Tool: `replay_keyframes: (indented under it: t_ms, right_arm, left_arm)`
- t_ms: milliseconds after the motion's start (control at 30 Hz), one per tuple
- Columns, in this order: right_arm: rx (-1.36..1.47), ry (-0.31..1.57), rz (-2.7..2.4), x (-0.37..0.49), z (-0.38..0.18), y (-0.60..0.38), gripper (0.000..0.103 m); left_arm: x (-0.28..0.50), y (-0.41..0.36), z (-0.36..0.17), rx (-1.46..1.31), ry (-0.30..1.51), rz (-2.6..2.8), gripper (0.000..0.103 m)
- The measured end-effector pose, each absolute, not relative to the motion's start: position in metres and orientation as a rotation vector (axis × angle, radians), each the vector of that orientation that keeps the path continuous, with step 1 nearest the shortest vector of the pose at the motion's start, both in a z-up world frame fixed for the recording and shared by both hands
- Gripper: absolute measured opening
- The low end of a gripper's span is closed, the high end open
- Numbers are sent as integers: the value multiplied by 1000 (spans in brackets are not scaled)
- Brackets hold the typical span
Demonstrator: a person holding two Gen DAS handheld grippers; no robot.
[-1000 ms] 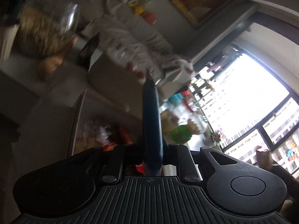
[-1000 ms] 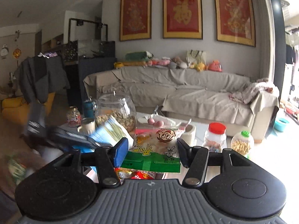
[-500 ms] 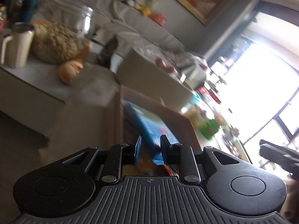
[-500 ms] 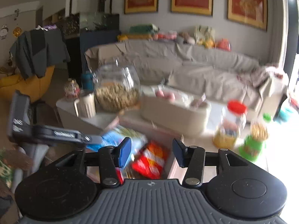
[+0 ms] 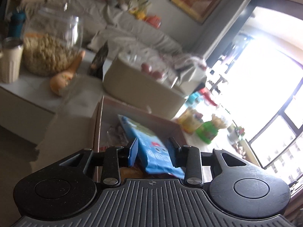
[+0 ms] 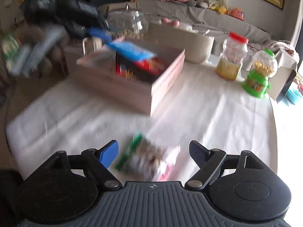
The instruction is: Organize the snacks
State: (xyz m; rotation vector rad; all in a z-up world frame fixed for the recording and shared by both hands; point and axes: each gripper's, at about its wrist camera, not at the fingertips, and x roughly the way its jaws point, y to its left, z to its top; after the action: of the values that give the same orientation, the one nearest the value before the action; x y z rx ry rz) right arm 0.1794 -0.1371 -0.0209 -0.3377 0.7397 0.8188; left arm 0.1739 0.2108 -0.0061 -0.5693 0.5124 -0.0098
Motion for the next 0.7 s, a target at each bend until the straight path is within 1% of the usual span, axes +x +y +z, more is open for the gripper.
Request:
replay_keyframes:
  t_ms: [100, 167, 333, 433, 467, 600, 700]
  right_arm:
    - [-311, 767, 812, 171, -34, -148, 83]
    - [-300, 765, 830, 166, -37, -153, 83]
    - [-359, 738, 819, 155, -41, -150, 83]
    - [-209, 853, 870, 163, -51, -145, 83]
    - [-161, 891, 900, 165, -54, -143, 85]
    - [-103, 854, 1061, 156, -41, -144, 84]
    - [-237, 743, 993, 151, -29, -143, 85]
  left_arm:
    - [149, 191, 4, -477, 525, 22, 39]
    - [138, 175, 1, -451, 550, -8, 39]
    - [131, 120, -40, -500, 720, -238, 38]
    - [126, 104, -59, -543, 743, -244, 38]
    - [123, 102, -61, -555, 734, -220, 38]
    - [107, 99, -64, -565, 727, -107, 38]
    - [95, 102, -61, -522, 707, -39, 38]
